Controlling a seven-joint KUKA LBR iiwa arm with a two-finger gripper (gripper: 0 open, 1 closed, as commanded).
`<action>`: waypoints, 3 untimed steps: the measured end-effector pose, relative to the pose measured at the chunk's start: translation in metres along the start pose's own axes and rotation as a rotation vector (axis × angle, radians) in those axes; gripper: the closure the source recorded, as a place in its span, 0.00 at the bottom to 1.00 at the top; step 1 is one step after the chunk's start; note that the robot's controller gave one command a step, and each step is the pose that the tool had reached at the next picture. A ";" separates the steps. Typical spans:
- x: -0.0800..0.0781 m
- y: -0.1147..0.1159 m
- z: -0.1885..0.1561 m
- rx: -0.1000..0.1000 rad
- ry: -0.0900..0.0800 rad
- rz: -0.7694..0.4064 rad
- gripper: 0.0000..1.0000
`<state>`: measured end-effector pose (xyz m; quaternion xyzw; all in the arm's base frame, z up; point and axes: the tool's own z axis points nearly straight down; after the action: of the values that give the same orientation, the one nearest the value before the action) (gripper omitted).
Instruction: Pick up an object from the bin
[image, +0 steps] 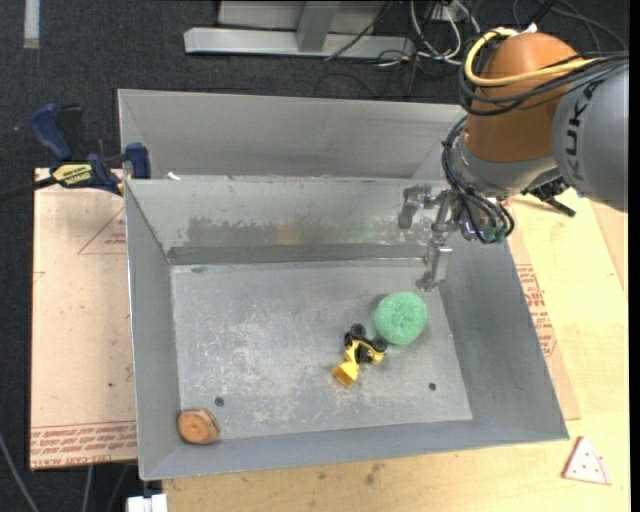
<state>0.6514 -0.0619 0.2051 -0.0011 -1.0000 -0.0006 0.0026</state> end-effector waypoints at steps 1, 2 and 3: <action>-0.001 0.000 -0.005 0.001 -0.008 -0.001 0.00; 0.022 -0.003 0.036 0.001 -0.011 -0.090 0.00; 0.047 -0.010 0.083 0.001 -0.009 -0.084 0.00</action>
Offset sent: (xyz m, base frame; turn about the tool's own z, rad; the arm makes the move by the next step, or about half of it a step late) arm -0.0524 -0.0084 -0.0877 -0.1956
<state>0.6041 -0.0716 0.1219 0.0407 -0.9992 -0.0004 -0.0018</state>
